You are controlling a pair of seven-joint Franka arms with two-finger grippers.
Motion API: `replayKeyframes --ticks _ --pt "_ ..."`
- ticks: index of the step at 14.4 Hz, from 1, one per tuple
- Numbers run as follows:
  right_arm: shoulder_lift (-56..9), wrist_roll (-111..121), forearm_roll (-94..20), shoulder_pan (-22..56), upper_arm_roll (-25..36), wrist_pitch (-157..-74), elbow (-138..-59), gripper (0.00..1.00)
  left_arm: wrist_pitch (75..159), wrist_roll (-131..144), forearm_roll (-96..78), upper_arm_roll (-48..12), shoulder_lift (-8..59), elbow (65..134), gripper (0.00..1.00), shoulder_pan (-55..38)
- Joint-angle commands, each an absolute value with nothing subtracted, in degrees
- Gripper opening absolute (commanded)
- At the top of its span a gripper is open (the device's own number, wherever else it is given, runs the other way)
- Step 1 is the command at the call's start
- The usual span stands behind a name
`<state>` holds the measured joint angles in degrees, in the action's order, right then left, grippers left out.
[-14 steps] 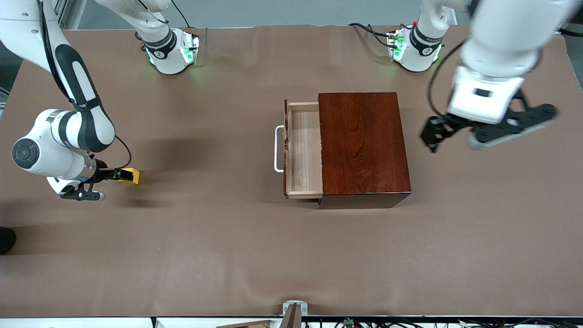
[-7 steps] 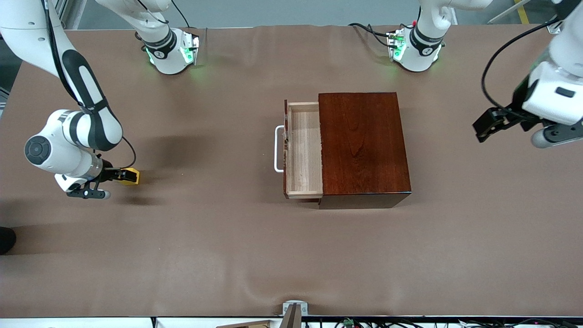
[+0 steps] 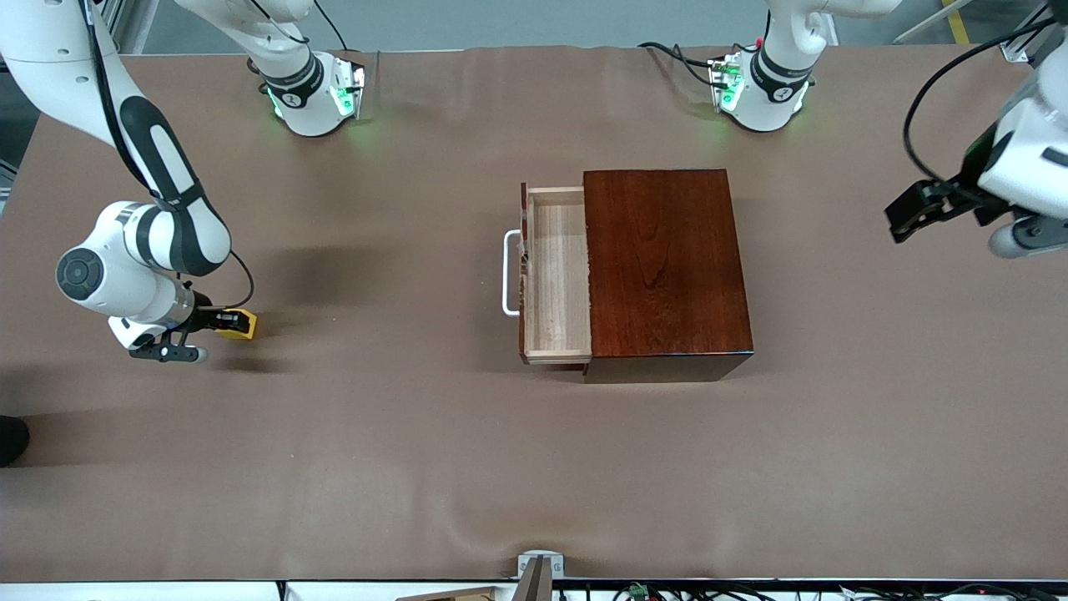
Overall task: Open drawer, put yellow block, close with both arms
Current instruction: 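Lift the yellow cube with the right gripper while the left gripper withdraws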
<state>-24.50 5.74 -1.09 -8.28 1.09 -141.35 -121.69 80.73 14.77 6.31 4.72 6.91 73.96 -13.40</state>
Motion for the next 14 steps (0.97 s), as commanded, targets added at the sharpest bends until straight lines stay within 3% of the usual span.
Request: replayKeyframes --ticks 1,3,6,10,14 --pt "-23.1 5.5 -2.0 -9.4 0.0 -141.6 -122.6 0.00 79.6 9.8 5.0 4.0 3.1 76.6 1.00 -10.6" --pt "-21.8 5.4 -2.1 -9.1 -0.3 -138.5 -122.1 0.00 79.8 8.3 3.9 3.9 1.8 78.6 1.00 -9.7" --pt "-19.9 5.2 -2.9 -8.9 -0.4 -134.9 -120.7 0.00 80.9 8.1 2.1 -2.8 0.0 82.1 1.00 -2.7" --pt "-17.2 1.5 -7.0 -7.0 -0.5 -126.2 -116.9 0.00 84.2 8.1 2.1 -2.7 -5.1 90.2 1.00 -2.6" --pt "-13.7 -3.7 -7.7 -4.4 -0.5 -122.8 -116.3 0.00 84.0 8.1 2.4 -2.9 -5.0 89.9 1.00 -2.2"
